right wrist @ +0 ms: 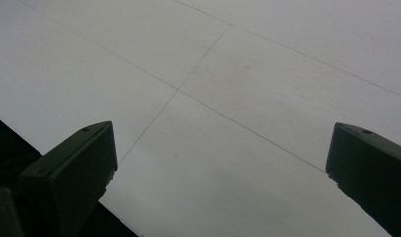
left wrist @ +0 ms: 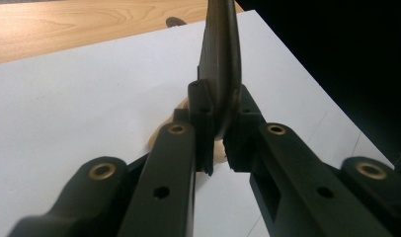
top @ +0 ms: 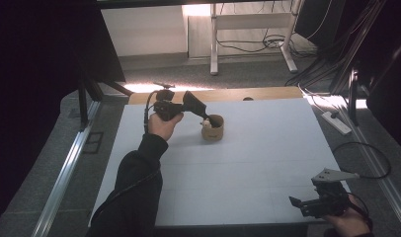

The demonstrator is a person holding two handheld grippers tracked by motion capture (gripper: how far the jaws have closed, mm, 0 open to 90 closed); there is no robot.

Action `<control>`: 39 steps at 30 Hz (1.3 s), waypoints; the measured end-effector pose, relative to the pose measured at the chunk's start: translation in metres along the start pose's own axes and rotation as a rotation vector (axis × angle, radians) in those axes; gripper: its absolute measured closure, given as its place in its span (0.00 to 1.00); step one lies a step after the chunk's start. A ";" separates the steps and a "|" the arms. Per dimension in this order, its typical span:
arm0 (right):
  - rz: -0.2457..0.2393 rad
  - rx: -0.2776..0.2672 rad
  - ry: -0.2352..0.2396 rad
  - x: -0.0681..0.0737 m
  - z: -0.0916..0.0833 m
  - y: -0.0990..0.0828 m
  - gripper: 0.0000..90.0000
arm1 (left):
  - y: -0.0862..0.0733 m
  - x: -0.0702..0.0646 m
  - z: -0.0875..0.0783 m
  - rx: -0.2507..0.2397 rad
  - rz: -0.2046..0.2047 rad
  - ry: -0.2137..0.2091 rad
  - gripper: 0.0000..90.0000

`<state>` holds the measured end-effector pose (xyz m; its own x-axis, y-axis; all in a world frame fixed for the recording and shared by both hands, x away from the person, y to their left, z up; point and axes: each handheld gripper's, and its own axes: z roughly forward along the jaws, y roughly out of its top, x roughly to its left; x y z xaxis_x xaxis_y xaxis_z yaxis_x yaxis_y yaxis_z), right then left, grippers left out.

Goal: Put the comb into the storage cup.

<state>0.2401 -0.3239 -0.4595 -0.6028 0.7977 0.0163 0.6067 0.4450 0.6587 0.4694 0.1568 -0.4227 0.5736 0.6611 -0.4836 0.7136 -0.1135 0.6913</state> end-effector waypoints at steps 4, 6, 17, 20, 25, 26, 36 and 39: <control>0.000 0.001 0.000 0.000 0.000 0.000 0.00 | -0.003 0.002 0.002 -0.008 -0.013 -0.007 0.92; -0.001 0.001 0.000 0.000 0.000 0.000 0.00 | -0.004 0.004 0.002 -0.014 -0.022 -0.012 0.92; -0.002 0.006 0.000 0.000 0.001 0.000 0.00 | -0.013 0.014 0.000 -0.046 -0.065 -0.049 0.91; -0.003 0.008 -0.001 0.000 0.001 0.000 0.00 | -0.014 0.014 0.000 -0.045 -0.055 -0.048 0.91; -0.001 0.002 -0.007 0.000 0.000 0.000 0.00 | -0.016 0.014 0.003 -0.041 -0.048 -0.040 0.87; 0.000 0.002 -0.008 0.000 0.000 0.000 0.00 | -0.017 0.015 0.004 -0.042 -0.045 -0.039 0.85; 0.003 0.006 -0.010 0.000 0.000 0.000 0.00 | -0.021 0.016 -0.002 -0.072 -0.016 -0.023 0.73; 0.003 0.006 -0.011 0.000 0.001 0.000 0.00 | -0.021 0.014 -0.004 -0.082 0.005 -0.008 0.66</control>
<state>0.2402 -0.3234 -0.4598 -0.5954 0.8033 0.0098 0.6113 0.4451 0.6543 0.4609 0.1714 -0.4423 0.5803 0.6546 -0.4844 0.6759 -0.0554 0.7349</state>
